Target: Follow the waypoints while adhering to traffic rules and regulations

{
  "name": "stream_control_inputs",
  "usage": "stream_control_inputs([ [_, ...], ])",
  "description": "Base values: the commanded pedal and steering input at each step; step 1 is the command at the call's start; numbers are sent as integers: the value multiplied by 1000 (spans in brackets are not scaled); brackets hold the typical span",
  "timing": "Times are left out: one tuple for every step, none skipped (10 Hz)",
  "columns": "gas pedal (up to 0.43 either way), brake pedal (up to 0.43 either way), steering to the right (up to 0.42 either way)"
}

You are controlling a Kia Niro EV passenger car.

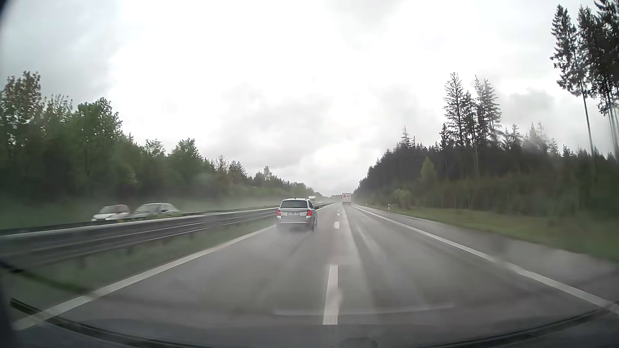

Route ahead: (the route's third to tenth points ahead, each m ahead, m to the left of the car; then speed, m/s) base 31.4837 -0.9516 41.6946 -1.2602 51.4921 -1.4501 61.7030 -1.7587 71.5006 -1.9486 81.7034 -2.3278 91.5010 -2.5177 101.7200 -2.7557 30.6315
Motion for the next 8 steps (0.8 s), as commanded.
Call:
stream_control_inputs([
  [268, 0, 1],
  [280, 0, 1],
  [280, 0, 1],
  [280, 0, 1],
  [280, 0, 1],
  [280, 0, 1],
  [280, 0, 1],
  [280, 0, 1],
])
